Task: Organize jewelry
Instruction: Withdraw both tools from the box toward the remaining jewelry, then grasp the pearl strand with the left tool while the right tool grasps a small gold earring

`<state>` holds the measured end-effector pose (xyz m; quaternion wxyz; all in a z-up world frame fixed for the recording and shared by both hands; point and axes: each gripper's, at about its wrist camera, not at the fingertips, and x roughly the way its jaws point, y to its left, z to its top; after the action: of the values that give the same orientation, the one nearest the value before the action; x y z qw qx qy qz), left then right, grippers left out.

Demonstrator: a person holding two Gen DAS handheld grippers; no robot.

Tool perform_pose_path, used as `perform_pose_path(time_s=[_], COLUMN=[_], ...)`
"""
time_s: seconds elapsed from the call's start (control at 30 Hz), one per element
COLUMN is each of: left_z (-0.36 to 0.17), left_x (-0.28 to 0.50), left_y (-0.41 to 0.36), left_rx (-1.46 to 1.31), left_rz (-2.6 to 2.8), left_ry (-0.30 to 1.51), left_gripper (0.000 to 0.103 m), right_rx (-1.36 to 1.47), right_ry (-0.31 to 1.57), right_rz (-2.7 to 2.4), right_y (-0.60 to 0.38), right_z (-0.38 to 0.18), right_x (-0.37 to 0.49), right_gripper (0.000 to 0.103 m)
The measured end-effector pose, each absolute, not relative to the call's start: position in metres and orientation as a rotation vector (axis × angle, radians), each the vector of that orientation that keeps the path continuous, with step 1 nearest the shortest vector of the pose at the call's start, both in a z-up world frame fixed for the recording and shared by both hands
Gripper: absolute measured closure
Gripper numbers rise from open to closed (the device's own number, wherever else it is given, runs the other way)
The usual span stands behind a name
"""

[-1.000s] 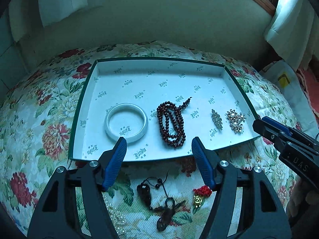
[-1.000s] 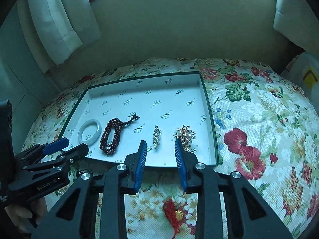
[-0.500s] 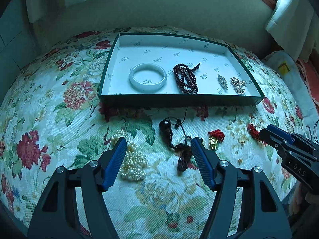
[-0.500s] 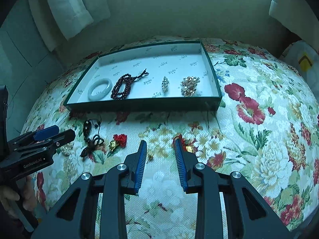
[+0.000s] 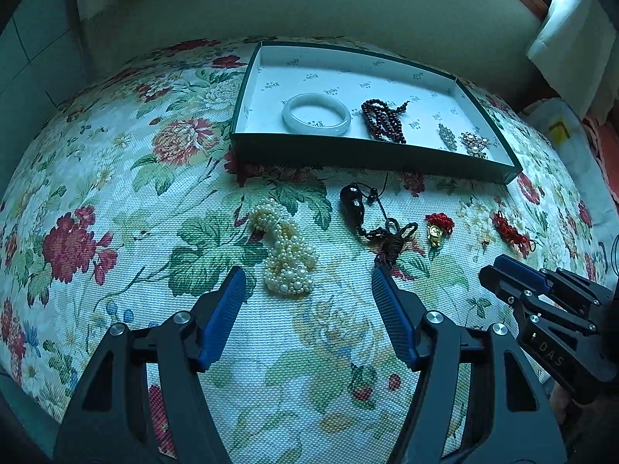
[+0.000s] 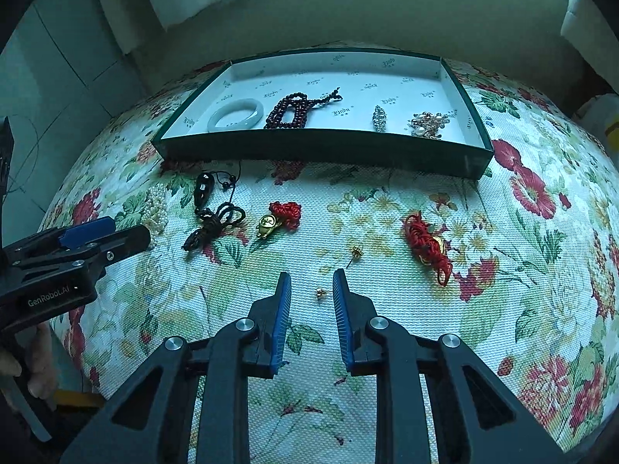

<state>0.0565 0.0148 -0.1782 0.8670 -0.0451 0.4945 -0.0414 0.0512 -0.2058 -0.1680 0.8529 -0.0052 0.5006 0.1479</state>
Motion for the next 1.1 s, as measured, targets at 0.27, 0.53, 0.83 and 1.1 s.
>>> perform_pose_path(time_s=[0.27, 0.53, 0.83, 1.1], left_z=[-0.181, -0.185, -0.189, -0.192], left_x=[0.058, 0.060, 0.062, 0.070], left_y=[0.018, 0.020, 0.024, 0.029], left_rx=[-0.099, -0.104, -0.108, -0.112], left_rz=[-0.080, -0.074, -0.061, -0.047], left_ry=[1.042, 1.050, 1.055, 1.056], left_gripper=[0.036, 0.036, 0.036, 0.036], right_rx=[-0.026, -0.053, -0.043, -0.045], right_ry=[1.066, 1.056, 1.036, 1.019], right_rz=[0.305, 0.296, 0.283, 0.277], right_y=[-0.204, -0.202, -0.205, -0.208], right_z=[-0.176, -0.177, -0.173, -0.168], right_x=[0.055, 0.054, 0.052, 0.055], right_gripper=[0.085, 0.095, 0.097, 0.097])
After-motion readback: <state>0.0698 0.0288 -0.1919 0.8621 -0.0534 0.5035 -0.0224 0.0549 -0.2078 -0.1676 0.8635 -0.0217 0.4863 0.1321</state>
